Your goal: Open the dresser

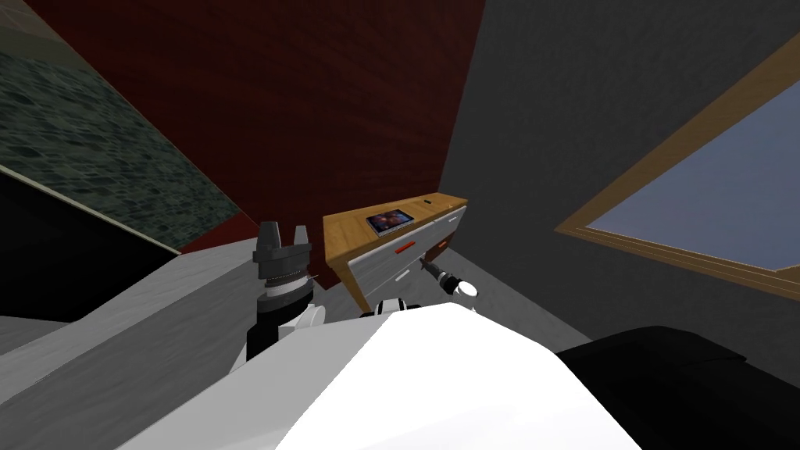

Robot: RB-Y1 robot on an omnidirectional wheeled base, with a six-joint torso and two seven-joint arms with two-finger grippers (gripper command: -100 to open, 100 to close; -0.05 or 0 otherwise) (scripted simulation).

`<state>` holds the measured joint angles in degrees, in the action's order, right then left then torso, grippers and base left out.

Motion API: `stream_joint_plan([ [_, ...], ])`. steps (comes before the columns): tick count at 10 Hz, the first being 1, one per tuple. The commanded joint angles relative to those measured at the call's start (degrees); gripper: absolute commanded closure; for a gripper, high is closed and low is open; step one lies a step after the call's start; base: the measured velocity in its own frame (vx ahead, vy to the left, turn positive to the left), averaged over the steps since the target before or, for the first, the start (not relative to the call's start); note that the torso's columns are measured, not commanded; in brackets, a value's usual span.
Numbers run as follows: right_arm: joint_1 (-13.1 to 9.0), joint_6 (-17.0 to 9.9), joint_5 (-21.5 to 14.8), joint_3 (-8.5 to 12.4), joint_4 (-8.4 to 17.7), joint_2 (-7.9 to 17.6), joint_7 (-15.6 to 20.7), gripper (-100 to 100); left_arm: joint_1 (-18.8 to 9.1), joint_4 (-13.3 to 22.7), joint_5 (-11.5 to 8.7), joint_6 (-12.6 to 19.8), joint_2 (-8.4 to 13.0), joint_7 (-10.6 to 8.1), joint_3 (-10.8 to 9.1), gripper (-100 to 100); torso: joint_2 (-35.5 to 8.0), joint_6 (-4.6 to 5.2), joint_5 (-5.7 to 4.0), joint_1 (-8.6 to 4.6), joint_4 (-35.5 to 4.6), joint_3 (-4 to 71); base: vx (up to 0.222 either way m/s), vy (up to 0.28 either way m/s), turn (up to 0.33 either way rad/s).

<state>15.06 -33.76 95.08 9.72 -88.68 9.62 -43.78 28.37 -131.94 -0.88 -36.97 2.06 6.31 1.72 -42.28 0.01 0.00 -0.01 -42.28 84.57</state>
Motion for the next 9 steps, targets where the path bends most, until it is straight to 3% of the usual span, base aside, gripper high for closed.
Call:
stream_joint_plan([
  [1,-1.33,-2.16,3.75,0.81,2.26,0.24,-1.52,-100,0.00,0.00,0.00,0.00,0.00,0.00,0.00,0,-0.02,0.00,0.00,0.02,0.00,-0.01,0.004,0.006,0.060],
  [5,-4.51,-6.74,10.83,2.61,7.50,0.23,-4.91,-100,0.00,0.00,0.00,0.00,-0.01,0.00,0.01,0,0.05,0.00,0.05,0.16,0.01,0.03,0.014,0.036,0.099],
  [9,-7.09,-10.55,17.38,4.10,11.68,-1.40,-7.74,-100,0.00,0.00,0.00,0.00,0.00,0.00,0.00,0,-0.03,0.00,-0.02,-0.05,-0.01,-0.02,0.009,0.016,0.071],
])
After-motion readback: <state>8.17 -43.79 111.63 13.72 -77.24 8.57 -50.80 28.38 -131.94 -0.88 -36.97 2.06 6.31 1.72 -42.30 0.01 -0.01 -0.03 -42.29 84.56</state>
